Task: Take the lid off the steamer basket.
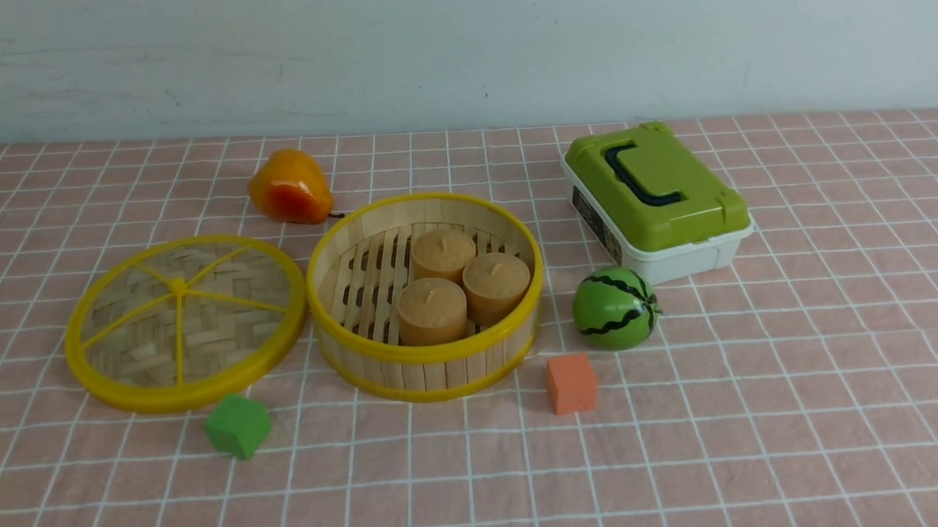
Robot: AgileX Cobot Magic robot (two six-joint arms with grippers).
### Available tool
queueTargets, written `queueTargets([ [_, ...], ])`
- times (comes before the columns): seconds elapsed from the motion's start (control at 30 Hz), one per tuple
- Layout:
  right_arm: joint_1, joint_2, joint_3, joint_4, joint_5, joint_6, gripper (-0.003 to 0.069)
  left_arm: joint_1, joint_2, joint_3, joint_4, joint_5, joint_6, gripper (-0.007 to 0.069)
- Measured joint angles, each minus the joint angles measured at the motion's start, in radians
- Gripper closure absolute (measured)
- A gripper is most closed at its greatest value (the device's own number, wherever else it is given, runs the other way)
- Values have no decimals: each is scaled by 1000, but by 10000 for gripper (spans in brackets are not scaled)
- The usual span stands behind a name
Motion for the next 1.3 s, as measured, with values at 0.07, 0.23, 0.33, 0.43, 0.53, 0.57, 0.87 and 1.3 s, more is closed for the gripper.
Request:
queueTargets([
  [0.07,0,0,0,0,0,0,417,0,0,0,0,0,0,556],
  [0.23,0,0,0,0,0,0,417,0,0,0,0,0,0,554],
  [0.33,0,0,0,0,0,0,417,0,0,0,0,0,0,553],
  [0.43,0,0,0,0,0,0,417,0,0,0,0,0,0,552],
  [0.53,0,0,0,0,0,0,417,0,0,0,1,0,0,550],
  [0.57,0,0,0,0,0,0,417,0,0,0,1,0,0,549],
  [0.87,0,0,0,0,0,0,417,0,0,0,1,0,0,539],
  [1.3,0,0,0,0,0,0,417,0,0,0,1,0,0,528],
])
